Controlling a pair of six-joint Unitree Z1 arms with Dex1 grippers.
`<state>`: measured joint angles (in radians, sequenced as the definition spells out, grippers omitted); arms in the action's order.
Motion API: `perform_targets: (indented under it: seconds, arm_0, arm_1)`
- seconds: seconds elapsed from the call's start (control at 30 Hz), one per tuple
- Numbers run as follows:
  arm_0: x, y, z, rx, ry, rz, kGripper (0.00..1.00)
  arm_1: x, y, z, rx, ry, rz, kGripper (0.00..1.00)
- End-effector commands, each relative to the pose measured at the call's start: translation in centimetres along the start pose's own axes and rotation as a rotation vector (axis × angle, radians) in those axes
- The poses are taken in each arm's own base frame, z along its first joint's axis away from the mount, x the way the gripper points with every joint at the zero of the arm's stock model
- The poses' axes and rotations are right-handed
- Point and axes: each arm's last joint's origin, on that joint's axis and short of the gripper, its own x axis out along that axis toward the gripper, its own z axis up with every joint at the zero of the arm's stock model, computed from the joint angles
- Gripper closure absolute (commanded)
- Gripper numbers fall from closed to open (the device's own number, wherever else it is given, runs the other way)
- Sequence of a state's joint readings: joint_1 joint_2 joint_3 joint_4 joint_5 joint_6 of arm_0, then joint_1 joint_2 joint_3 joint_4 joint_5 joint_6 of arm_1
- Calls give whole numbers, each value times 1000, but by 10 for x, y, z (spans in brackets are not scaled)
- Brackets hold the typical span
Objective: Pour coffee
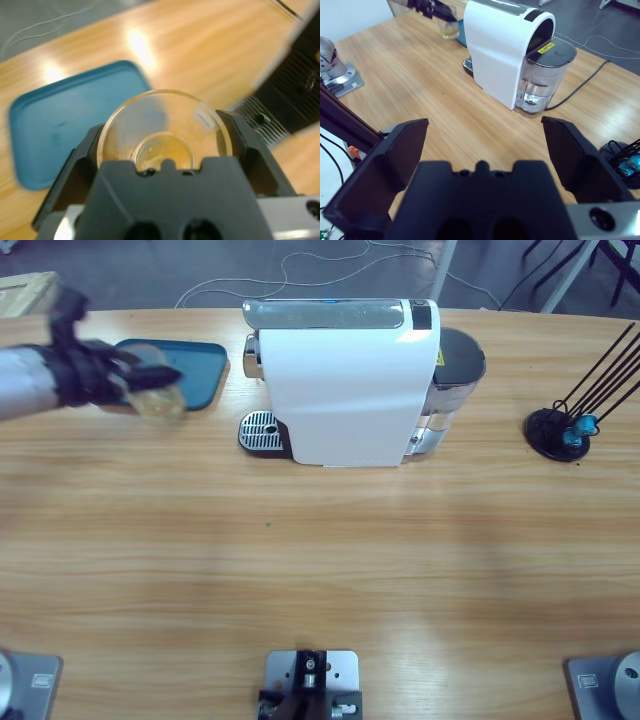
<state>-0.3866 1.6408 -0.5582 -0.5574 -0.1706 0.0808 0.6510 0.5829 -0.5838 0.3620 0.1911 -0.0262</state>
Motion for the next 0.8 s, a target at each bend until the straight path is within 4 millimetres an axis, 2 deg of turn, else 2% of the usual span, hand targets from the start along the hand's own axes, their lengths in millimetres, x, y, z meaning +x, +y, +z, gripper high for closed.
perform_targets:
  seconds: [0.03,0.13,0.27,0.5,0.53,0.57,0.6,0.63,0.67,0.7,0.8]
  arm_0:
    - [24,62,0,-194,-36,169,879]
    - [47,80,-7,-254,-41,190,874]
    - [74,89,-15,-269,7,185,874]
    - [98,96,-26,-290,75,183,869]
    - [100,97,-24,-293,87,182,775]
    - [102,98,-23,-298,103,181,609]
    - [102,98,-22,-302,118,179,400]
    - [102,98,-23,-306,134,178,128]
    - [101,97,-24,-311,144,177,40]
    - [99,95,-26,-320,162,176,14]
    - [97,91,-34,-353,239,168,13]
  arm_1:
    - [9,0,-8,17,48,27,0]
    - [10,0,-7,18,52,30,0]
    - [9,0,-7,17,46,33,0]
    - [8,0,-7,21,45,37,0]
    - [8,0,-7,21,44,38,0]
    - [8,0,-7,21,43,37,0]
    - [8,0,-7,22,42,38,0]
    - [8,0,-7,22,41,37,0]
    - [8,1,-7,22,40,38,0]
    - [7,1,-7,21,39,37,0]
    - [6,1,-8,20,34,36,0]
